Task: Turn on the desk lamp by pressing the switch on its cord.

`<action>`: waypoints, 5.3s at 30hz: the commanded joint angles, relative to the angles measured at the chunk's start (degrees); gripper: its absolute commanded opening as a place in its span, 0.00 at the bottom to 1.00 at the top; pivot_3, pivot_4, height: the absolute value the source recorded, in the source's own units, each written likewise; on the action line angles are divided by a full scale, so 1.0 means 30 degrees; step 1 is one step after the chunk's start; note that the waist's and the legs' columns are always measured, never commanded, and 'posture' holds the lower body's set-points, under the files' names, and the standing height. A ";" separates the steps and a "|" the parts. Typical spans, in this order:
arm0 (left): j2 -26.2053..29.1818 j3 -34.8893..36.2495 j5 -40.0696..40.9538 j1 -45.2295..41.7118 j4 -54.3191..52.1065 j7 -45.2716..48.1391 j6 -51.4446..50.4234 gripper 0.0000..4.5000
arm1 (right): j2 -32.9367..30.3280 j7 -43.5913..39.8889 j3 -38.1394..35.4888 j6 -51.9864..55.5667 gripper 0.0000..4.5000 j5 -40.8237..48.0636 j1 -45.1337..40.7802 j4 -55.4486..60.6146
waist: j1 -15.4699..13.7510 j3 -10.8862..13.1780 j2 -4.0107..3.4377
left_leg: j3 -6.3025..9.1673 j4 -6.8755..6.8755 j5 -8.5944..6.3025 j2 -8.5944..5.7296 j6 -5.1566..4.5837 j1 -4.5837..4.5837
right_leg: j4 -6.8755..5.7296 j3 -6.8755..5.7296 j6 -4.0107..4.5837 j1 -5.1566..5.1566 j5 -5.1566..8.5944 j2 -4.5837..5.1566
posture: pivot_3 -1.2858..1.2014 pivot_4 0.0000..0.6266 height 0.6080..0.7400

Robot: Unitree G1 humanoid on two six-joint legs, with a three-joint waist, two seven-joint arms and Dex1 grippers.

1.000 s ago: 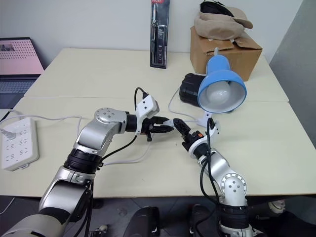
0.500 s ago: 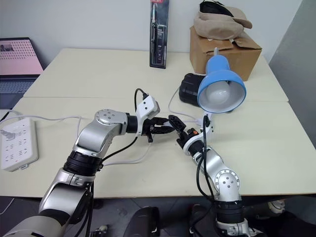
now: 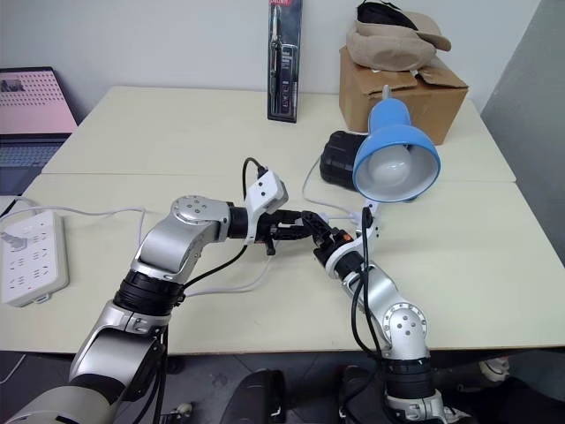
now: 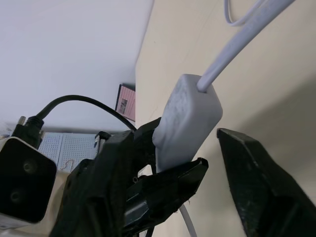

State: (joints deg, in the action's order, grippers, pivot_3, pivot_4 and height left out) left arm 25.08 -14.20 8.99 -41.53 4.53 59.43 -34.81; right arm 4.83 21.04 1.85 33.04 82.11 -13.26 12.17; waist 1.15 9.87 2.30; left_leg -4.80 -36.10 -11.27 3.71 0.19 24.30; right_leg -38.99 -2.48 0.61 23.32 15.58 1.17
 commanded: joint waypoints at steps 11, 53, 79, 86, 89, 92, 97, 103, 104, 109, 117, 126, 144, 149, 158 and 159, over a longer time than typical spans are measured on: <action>0.0327 -0.0050 0.0296 0.0000 -0.0840 -0.0190 0.0217 0.25 | 0.1642 -0.0121 0.0085 -0.0397 0.21 0.0805 -0.0176 0.0201 | 0.0025 0.0001 -0.0001 | 0.0001 0.0002 0.0000 0.0000 0.0000 0.0001 | 0.0003 0.0000 0.0000 0.0000 0.0000 0.0000 | 0.52 0.24 1.00; 0.0499 -0.0033 0.0326 0.0121 -0.0691 -0.0603 0.0459 0.25 | 0.1389 0.0379 0.0289 -0.0311 0.54 0.1870 0.0504 0.1243 | 0.0052 0.0003 -0.0004 | -0.0001 0.0008 0.0000 0.0000 0.0000 0.0002 | 0.0007 0.0001 0.0000 0.0003 0.0001 0.0003 | 0.52 0.24 1.00; 0.0441 -0.0149 0.0283 0.0159 -0.0737 -0.0567 0.0640 0.25 | 0.1288 0.0746 0.0385 -0.0323 0.19 0.1987 0.0725 0.1193 | 0.0057 0.0004 -0.0006 | 0.0000 0.0012 -0.0001 0.0001 0.0000 0.0006 | 0.0012 0.0002 -0.0001 0.0007 0.0001 0.0003 | 0.52 0.24 1.00; 0.0474 -0.0175 0.0256 0.0195 -0.0744 -0.0571 0.0735 0.25 | 0.1300 0.0759 0.0378 -0.0353 0.18 0.1952 0.0656 0.1127 | 0.0058 0.0005 -0.0007 | 0.0000 0.0014 -0.0001 0.0001 0.0000 0.0008 | 0.0014 0.0001 -0.0001 0.0008 0.0001 0.0004 | 0.52 0.24 1.00; 0.0486 -0.0181 0.0250 0.0189 -0.0728 -0.0593 0.0779 0.25 | 0.1287 0.0723 0.0419 -0.0347 0.16 0.1944 0.0664 0.1162 | 0.0058 0.0006 -0.0007 | 0.0000 0.0015 -0.0001 0.0001 0.0000 0.0010 | 0.0015 0.0002 0.0000 0.0012 0.0001 0.0004 | 0.52 0.24 1.00; 0.0469 -0.0164 0.0255 0.0173 -0.0717 -0.0632 0.0788 0.25 | 0.1283 0.0655 0.0442 -0.0349 0.16 0.1943 0.0675 0.1200 | 0.0059 0.0006 -0.0008 | 0.0000 0.0016 -0.0001 0.0001 -0.0001 0.0011 | 0.0016 0.0002 0.0000 0.0014 0.0001 0.0004 | 0.52 0.24 1.00; 0.0475 -0.0156 0.0240 0.0229 -0.0758 -0.0684 0.0818 0.25 | 0.1290 0.0465 0.0317 -0.0462 0.16 0.1950 0.0611 0.1224 | 0.0059 0.0006 -0.0008 | 0.0000 0.0016 -0.0001 0.0001 0.0000 0.0012 | 0.0016 0.0002 0.0000 0.0014 0.0001 0.0003 | 0.52 0.24 1.00; 0.0495 -0.0225 0.0193 0.0354 -0.0860 -0.0735 0.0987 0.25 | 0.1127 0.0272 -0.0031 -0.0652 0.34 0.2094 0.0526 0.1431 | 0.0060 0.0006 -0.0008 | -0.0001 0.0017 -0.0001 0.0001 -0.0001 0.0012 | 0.0016 0.0002 0.0000 0.0015 0.0002 0.0004 | 0.52 0.24 1.00; 0.0492 -0.0235 0.0192 0.0369 -0.0873 -0.0744 0.0999 0.25 | 0.1075 0.0256 -0.0058 -0.0628 0.40 0.2140 0.0510 0.1476 | 0.0060 0.0006 -0.0008 | -0.0001 0.0017 -0.0001 0.0001 0.0000 0.0013 | 0.0016 0.0002 0.0000 0.0015 0.0001 0.0004 | 0.52 0.24 1.00; 0.0494 -0.0275 0.0104 0.0400 -0.0727 -0.0789 0.1266 0.25 | 0.0789 0.0273 -0.0087 -0.0371 0.64 0.2481 0.0606 0.1819 | 0.0061 0.0006 -0.0008 | 0.0000 0.0018 -0.0001 0.0001 -0.0001 0.0014 | 0.0017 0.0002 0.0000 0.0016 0.0001 0.0004 | 0.52 0.24 1.00; 0.0707 -0.0132 -0.0307 0.0437 0.0199 -0.0931 0.2404 0.25 | -0.2277 -0.0034 0.0098 0.1756 1.00 0.2722 0.1983 0.4361 | 0.0063 0.0006 -0.0009 | -0.0002 0.0023 -0.0002 0.0002 0.0000 0.0018 | 0.0023 0.0004 -0.0001 0.0019 0.0002 0.0005 | 0.52 0.24 1.00; 0.1457 0.0397 -0.1279 0.0058 0.4833 -0.1086 0.6100 0.25 | -1.0919 -0.4931 0.1286 0.4588 1.00 -0.3314 0.2143 0.9100 | 0.0025 0.0015 -0.0022 | 0.0005 0.0023 -0.0003 -0.0001 -0.0004 0.0023 | 0.0026 -0.0012 -0.0002 0.0036 0.0002 0.0002 | 0.52 0.24 1.00; 0.2127 0.1554 -0.1154 0.1421 0.7962 -0.0066 1.0543 0.74 | -1.4649 -1.1858 0.3546 0.3810 1.00 -1.3318 0.0894 1.0144 | -0.0226 0.0015 -0.0010 | 0.0002 0.0008 -0.0003 -0.0006 -0.0004 0.0157 | 0.0047 -0.0045 -0.0009 0.0143 0.0004 -0.0001 | 0.52 0.24 1.00; 0.3842 0.3345 -0.0252 0.2892 0.4899 0.0085 0.9698 0.95 | -1.4834 -1.3298 0.3271 0.3487 1.00 -1.4304 0.1049 0.9714 | -0.0249 0.0016 -0.0011 | 0.0004 0.0006 -0.0002 0.0002 -0.0003 0.0150 | 0.0033 -0.0043 -0.0007 0.0147 0.0004 -0.0002 | 0.52 0.24 1.00; 0.8378 0.8123 0.2860 0.8439 -0.4615 -0.0097 0.2980 0.95 | -1.5913 -1.6621 0.0874 -0.1484 1.00 -1.7557 0.4015 0.8213 | -0.0287 0.0018 -0.0014 | -0.0010 0.0012 -0.0006 -0.0002 0.0002 0.0146 | 0.0057 -0.0031 -0.0014 0.0142 0.0012 0.0019 | 0.52 0.24 1.00; 0.8777 0.9240 0.3390 0.9627 -0.5789 -0.0085 0.2142 0.95 | -1.6149 -1.7277 0.0107 -0.2417 1.00 -1.7830 0.4639 0.7785 | -0.0307 0.0017 -0.0014 | -0.0010 0.0012 -0.0005 -0.0004 0.0002 0.0146 | 0.0055 -0.0037 -0.0014 0.0145 0.0012 0.0025 | 0.52 0.24 1.00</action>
State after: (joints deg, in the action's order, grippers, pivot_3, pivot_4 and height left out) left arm 49.61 8.02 15.93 -15.33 -5.97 59.66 -24.41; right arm -42.62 -27.58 6.21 31.27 30.14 -0.66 35.58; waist 0.23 9.92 2.26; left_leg -4.81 -36.08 -11.28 3.70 0.19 24.72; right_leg -38.85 -2.60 0.57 23.73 15.61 1.25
